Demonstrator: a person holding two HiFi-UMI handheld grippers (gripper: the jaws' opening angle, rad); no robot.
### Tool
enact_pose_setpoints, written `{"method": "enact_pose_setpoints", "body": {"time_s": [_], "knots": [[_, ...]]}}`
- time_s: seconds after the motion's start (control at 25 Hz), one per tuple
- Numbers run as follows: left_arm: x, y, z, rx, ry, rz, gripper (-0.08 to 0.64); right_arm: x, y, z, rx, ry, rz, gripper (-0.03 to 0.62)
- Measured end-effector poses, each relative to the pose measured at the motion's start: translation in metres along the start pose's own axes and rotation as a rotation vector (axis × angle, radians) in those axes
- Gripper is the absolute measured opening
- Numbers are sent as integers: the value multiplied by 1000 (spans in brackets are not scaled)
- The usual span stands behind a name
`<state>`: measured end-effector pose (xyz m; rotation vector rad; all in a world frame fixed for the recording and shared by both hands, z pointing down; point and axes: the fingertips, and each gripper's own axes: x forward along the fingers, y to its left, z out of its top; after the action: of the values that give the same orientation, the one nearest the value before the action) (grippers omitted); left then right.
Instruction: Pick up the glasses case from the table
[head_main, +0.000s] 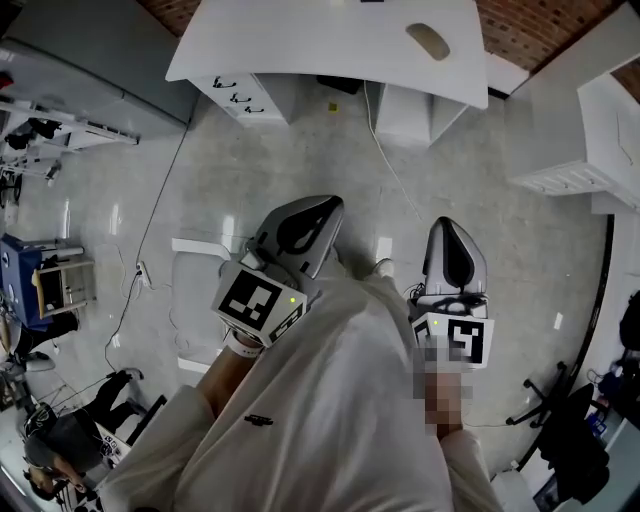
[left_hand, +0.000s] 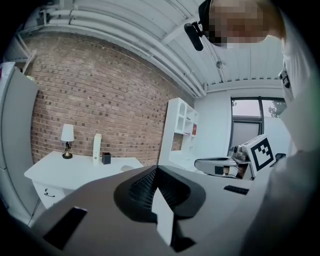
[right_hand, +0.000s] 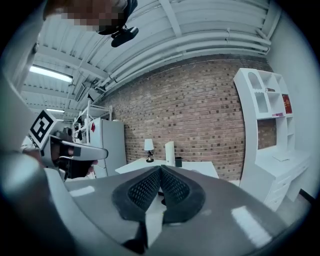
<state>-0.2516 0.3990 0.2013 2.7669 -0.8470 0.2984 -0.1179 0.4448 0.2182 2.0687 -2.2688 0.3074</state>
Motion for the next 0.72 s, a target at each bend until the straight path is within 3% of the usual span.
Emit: {"method": "enact_pose_setpoints", "body": {"time_s": [0.48, 0.72], "knots": [[-45, 64, -20, -56, -2, 17, 6, 39, 50, -14, 31, 40, -45, 6], [-40, 86, -21, -73, 26, 1, 6, 55, 54, -12, 60, 47, -70, 6]]}}
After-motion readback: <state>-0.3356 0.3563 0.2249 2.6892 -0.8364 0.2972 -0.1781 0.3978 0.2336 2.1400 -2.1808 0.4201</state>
